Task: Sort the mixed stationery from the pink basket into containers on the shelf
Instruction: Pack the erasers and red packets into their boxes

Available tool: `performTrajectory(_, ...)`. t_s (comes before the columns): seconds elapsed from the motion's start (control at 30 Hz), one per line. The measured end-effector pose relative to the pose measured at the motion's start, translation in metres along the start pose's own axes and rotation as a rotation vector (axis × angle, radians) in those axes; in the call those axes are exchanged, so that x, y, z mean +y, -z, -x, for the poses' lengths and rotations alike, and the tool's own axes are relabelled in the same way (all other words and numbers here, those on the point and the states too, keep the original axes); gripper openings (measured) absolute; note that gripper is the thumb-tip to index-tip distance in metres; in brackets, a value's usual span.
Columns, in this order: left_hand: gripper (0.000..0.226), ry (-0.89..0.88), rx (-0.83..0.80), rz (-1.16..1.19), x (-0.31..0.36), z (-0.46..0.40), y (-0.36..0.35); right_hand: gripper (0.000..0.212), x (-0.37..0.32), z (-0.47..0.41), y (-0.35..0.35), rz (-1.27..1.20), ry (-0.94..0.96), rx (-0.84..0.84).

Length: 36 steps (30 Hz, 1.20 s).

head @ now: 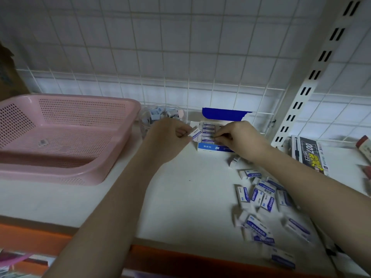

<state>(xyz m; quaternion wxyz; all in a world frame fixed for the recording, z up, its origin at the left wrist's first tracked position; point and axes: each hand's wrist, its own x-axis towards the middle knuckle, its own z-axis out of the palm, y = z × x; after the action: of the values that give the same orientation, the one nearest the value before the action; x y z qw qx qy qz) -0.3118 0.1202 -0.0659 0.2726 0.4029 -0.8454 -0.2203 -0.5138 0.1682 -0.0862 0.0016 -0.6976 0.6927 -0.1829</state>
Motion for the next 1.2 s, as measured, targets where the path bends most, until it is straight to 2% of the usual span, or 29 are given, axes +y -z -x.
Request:
performTrajectory(0.07,0.027,-0.028,-0.010,-0.013,0.001,-0.013,-0.005,0.018,0.001,0.020,0.011,-0.039,-0.049,0.005)
performTrajectory(0.23,0.027,-0.061,-0.031,-0.130,0.006,-0.037,-0.029,0.015,0.001,0.078,0.034,-0.059,-0.077,-0.145)
performTrajectory(0.43,0.027,-0.052,-0.035,-0.267,0.020,-0.051,-0.056,0.026,-0.006,0.126,0.043,0.062,-0.198,-0.311)
performTrajectory(0.5,0.029,-0.032,-0.074,-0.308,0.021,-0.054,-0.060,0.038,-0.010,0.140,0.042,0.082,-0.206,-0.327)
performTrajectory(0.67,0.027,0.021,-0.126,-0.343,0.019,-0.059,-0.062,0.049,-0.018,0.162,0.034,0.063,-0.184,-0.238)
performTrajectory(0.8,0.019,0.011,-0.119,-0.258,0.011,-0.059,-0.063,0.048,-0.023,0.167,0.025,0.057,-0.245,-0.144)
performTrajectory(0.9,0.028,0.010,-0.169,-0.297,0.011,-0.059,-0.062,0.045,-0.030,0.170,0.019,0.050,-0.300,-0.073)
performTrajectory(1.1,0.024,-0.016,-0.013,-0.402,0.005,-0.053,-0.067,0.040,-0.037,0.177,0.016,-0.054,-0.420,0.036)
performTrajectory(1.2,0.021,-0.051,0.001,-0.436,0.015,-0.044,-0.064,0.040,-0.038,0.179,0.016,-0.064,-0.481,0.090)
